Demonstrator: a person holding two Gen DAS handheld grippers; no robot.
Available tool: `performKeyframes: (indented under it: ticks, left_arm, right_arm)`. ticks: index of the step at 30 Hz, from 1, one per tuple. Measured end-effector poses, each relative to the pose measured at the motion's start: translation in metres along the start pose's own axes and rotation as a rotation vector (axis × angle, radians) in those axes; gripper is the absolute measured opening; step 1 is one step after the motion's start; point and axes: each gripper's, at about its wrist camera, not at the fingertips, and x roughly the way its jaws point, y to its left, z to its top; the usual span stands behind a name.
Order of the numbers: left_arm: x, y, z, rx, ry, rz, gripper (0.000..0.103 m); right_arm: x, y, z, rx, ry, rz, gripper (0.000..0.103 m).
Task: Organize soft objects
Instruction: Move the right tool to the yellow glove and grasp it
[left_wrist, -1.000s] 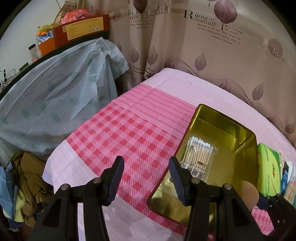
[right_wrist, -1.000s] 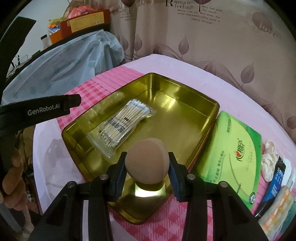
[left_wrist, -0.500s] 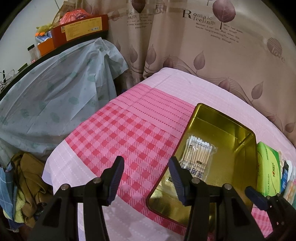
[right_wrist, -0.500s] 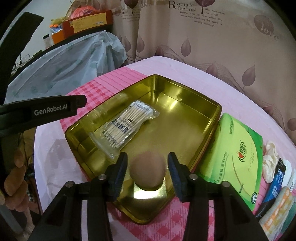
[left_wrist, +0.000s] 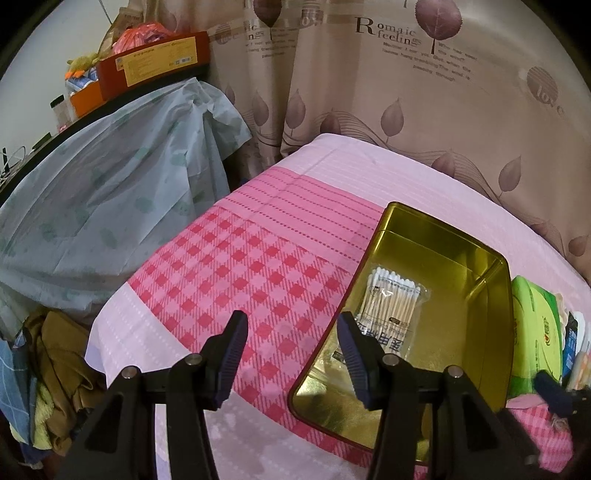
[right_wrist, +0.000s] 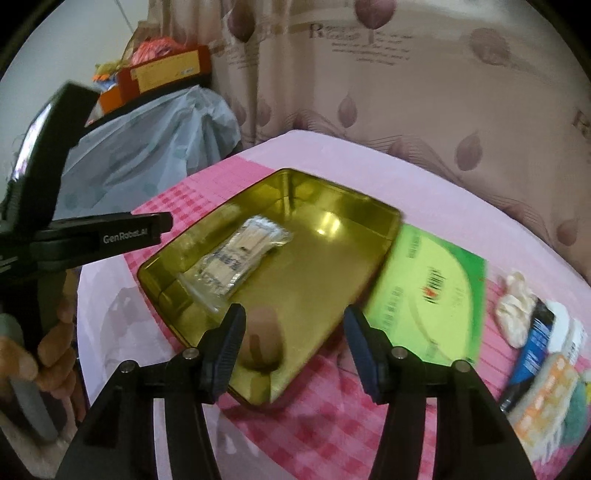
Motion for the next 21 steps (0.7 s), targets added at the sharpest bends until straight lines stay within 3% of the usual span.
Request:
performKeyframes:
  ticks: [7, 21]
  left_arm:
    - [-0.001, -0.003, -0.001, 0.024, -0.008, -0.005, 0.051]
    - [-0.012, -0.025, -0.008, 0.127, -0.063, -0.033, 0.051]
  right_arm:
    - [-0.043, -0.053, -0.015, 0.084, -0.057, -0.079, 0.053]
    - [-0.116, -0.235, -0.085, 0.370, -0.061, -0.397, 0.053]
